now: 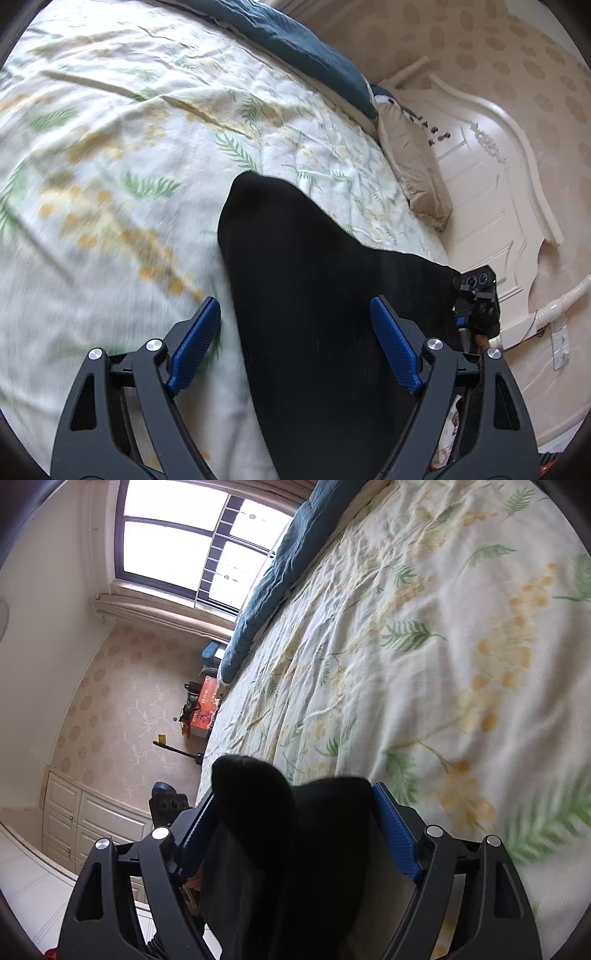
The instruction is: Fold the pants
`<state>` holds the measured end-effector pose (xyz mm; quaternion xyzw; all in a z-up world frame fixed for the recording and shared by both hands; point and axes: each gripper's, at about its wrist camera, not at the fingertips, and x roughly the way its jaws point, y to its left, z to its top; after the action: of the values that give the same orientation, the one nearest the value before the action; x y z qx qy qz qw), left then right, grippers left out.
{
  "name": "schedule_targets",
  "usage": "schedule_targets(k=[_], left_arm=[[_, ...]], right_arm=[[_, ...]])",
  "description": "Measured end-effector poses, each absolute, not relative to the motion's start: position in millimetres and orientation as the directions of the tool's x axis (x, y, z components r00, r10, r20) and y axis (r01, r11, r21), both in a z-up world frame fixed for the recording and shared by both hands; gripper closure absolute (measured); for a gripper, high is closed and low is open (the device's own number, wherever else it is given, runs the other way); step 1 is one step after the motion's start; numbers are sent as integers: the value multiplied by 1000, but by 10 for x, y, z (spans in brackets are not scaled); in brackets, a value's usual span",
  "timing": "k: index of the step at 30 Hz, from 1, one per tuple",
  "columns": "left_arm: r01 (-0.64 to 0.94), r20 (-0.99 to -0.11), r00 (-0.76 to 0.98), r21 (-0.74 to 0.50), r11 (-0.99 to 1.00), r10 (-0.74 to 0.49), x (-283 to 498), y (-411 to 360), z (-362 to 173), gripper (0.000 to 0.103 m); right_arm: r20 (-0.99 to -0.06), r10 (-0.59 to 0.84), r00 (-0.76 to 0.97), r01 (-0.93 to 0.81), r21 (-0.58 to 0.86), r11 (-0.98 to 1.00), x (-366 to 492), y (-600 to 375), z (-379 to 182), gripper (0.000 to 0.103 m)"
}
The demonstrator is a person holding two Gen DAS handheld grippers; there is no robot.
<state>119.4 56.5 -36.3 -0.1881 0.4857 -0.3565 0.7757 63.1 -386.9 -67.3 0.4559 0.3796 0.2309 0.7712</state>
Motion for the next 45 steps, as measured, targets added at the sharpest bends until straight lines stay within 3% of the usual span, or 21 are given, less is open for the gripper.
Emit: schedule_targets(k=[3,4,5,7,10,20,29,37,41,45], left_arm=[[381,-633,259,-627,679,-730,1281,486,-370,20],[384,-638,252,-625,680,-728,1294,468,-373,25],[387,-645,250,-618,685,-722,1307,456,-382,33],[382,-672,242,-597,705,-700,1318,431,-412,63],[382,-657,243,-612,693,-714,1310,445,-413,76],[390,-648,316,-576,718,-692,1378,471,-100,83],[371,-643,384,-549,749,-662,2200,441,173,83],[310,-731,322,-520,796,-602,2849,323,-238,82],[265,-677,298,-618,740,-673,2894,463,-424,80],[274,-659,305,-631,726,-688,2872,497,-465,79]], right_arm=[[-367,716,594,-35,877,479,668,-3831,-679,23],[-376,716,589,-42,870,491,672,-3810,-670,29],[-392,714,580,-42,861,507,684,-3791,-670,45],[-402,719,566,-25,864,503,697,-3787,-736,59],[-368,725,582,-24,884,467,658,-3805,-765,67],[-309,714,628,-94,881,463,757,-3747,-392,72],[-257,715,650,-112,898,425,1599,-3806,-273,72],[-317,715,624,-6,912,410,2252,-3907,-642,72],[-280,732,621,27,941,337,2234,-4005,-975,74],[-264,738,622,3,942,334,2220,-3990,-980,74]])
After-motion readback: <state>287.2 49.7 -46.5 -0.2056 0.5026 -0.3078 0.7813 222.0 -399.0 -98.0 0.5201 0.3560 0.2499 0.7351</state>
